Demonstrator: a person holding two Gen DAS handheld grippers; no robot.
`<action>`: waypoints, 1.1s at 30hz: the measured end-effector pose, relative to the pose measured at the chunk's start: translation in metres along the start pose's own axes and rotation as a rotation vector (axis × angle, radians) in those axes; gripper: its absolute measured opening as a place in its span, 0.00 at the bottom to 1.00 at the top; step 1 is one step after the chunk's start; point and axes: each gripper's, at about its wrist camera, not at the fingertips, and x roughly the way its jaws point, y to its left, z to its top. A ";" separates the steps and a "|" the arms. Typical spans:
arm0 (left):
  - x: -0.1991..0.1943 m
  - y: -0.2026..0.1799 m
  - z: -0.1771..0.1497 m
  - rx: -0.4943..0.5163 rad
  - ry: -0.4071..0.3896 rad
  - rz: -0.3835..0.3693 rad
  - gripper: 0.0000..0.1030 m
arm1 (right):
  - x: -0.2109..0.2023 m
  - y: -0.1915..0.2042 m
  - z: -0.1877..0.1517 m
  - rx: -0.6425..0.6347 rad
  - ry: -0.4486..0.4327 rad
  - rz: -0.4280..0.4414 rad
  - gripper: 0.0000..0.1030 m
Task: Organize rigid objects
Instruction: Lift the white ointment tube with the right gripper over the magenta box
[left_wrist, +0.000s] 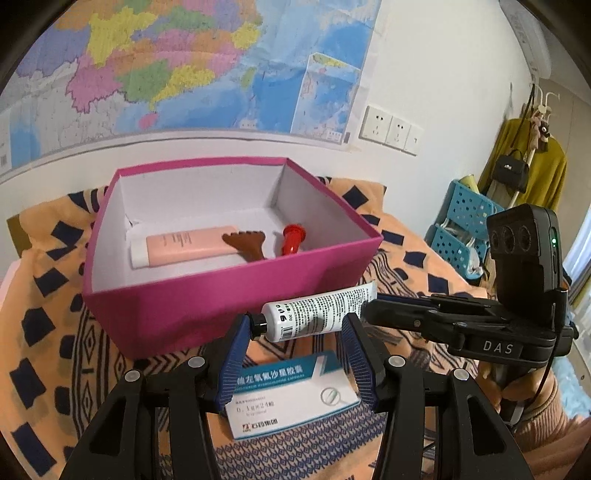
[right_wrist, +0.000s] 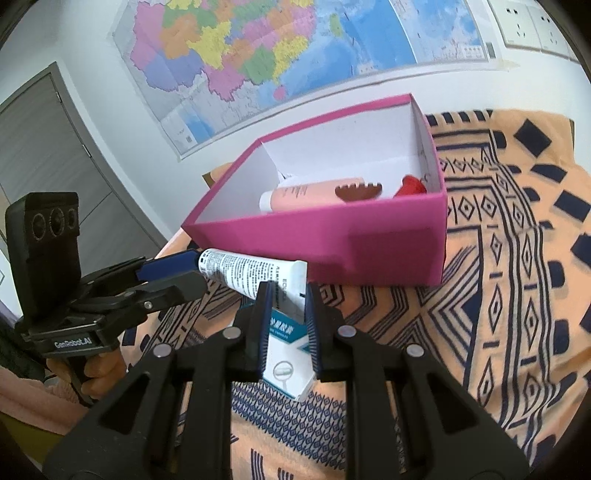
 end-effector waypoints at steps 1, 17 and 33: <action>-0.001 0.000 0.002 -0.001 -0.005 -0.001 0.51 | -0.001 0.000 0.002 -0.002 -0.005 0.001 0.21; 0.002 -0.005 0.027 0.020 -0.056 0.013 0.51 | -0.010 0.000 0.036 -0.056 -0.080 -0.012 0.21; 0.026 -0.002 0.048 0.010 -0.046 0.035 0.51 | -0.002 -0.016 0.058 -0.055 -0.095 -0.019 0.21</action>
